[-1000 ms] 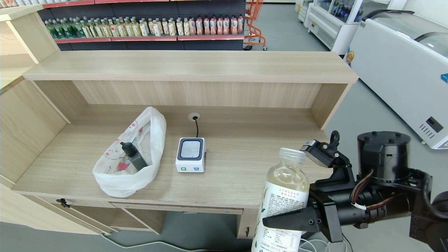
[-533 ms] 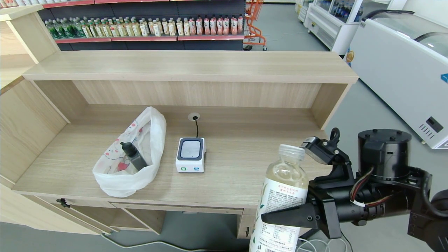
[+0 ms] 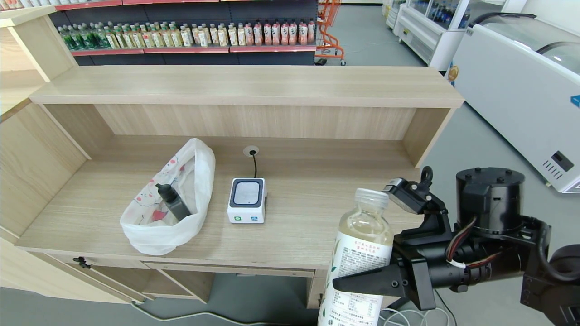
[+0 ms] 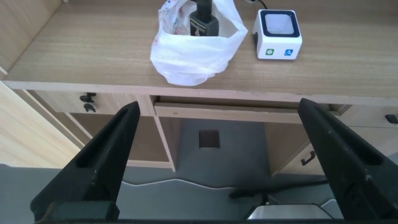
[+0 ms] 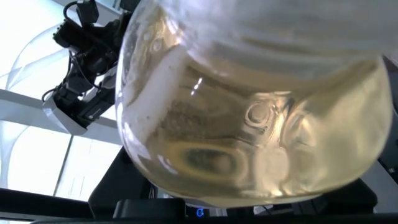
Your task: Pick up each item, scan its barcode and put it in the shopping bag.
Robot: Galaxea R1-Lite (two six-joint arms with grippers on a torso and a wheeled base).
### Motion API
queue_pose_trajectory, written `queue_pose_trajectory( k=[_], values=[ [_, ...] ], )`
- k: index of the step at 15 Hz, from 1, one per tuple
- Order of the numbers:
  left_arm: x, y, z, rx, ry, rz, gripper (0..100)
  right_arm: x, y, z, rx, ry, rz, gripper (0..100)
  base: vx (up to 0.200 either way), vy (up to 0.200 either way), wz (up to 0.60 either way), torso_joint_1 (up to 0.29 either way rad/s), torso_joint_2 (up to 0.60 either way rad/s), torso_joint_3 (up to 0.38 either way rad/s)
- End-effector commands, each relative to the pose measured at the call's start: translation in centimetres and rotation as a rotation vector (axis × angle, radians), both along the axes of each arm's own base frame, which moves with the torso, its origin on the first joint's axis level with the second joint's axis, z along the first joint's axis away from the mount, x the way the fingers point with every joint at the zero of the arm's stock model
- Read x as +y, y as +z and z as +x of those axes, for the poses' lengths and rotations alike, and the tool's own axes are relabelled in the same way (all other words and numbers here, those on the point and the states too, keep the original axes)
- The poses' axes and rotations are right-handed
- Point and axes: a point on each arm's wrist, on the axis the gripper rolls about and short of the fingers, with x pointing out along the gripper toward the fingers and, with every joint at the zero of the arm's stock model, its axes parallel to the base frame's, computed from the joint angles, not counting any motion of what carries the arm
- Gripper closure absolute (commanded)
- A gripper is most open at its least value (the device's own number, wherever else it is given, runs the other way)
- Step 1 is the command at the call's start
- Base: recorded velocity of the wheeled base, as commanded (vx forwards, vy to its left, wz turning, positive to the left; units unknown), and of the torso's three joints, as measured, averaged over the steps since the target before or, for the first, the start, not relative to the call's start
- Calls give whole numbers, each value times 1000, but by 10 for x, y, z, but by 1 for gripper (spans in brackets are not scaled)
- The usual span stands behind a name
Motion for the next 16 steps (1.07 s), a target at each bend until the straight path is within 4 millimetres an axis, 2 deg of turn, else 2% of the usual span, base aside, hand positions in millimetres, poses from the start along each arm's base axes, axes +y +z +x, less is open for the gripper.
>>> queue_pose_trajectory(
  k=[1, 9, 11, 12, 13, 15, 16],
  values=[
    [0, 0, 0, 0, 0, 0, 0, 4, -1, 0, 3, 15, -3, 100, 0, 0, 0, 0, 0, 0],
    [0, 0, 0, 0, 0, 0, 0, 3, -1, -2, 2, 12, -5, 100, 0, 0, 0, 0, 0, 0],
    [0, 0, 0, 0, 0, 0, 0, -6, 7, -4, -24, -25, 3, 100, 0, 0, 0, 0, 0, 0],
    [0, 0, 0, 0, 0, 0, 0, -35, 21, 2, -54, -166, 7, 100, 0, 0, 0, 0, 0, 0],
    [0, 0, 0, 0, 0, 0, 0, -54, 29, 4, -95, -237, 11, 100, 0, 0, 0, 0, 0, 0],
    [0, 0, 0, 0, 0, 0, 0, -83, 42, 7, -359, -326, -25, 100, 0, 0, 0, 0, 0, 0],
    [0, 0, 0, 0, 0, 0, 0, -90, 43, 7, -468, -342, -58, 100, 0, 0, 0, 0, 0, 0]
  ],
)
